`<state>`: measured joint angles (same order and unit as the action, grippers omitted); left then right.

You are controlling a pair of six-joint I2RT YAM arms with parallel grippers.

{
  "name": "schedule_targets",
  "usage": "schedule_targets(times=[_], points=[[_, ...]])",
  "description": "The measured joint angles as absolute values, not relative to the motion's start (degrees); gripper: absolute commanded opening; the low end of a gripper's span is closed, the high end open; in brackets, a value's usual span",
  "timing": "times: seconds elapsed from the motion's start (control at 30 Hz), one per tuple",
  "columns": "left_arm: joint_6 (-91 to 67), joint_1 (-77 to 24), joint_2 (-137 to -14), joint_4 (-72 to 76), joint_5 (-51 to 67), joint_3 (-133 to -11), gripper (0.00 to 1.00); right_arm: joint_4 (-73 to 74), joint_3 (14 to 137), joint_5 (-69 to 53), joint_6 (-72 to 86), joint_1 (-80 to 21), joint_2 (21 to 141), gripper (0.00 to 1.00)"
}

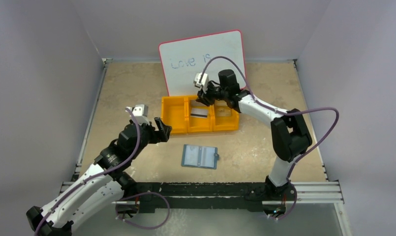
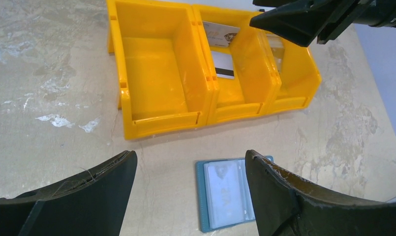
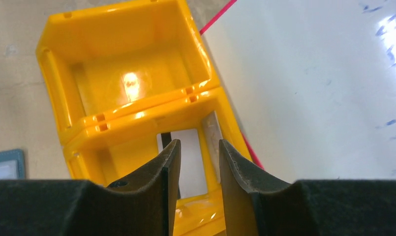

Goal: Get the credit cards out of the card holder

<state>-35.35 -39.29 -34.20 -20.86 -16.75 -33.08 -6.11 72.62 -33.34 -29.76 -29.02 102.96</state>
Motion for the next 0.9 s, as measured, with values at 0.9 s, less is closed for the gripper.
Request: schedule_targets(times=[0.9], points=[[-40.0,-39.3,-41.1,-18.7,-15.6,-30.7,0.68,-19.4,40.1,-10.3,11.4,-36.3,62.8,0.37]])
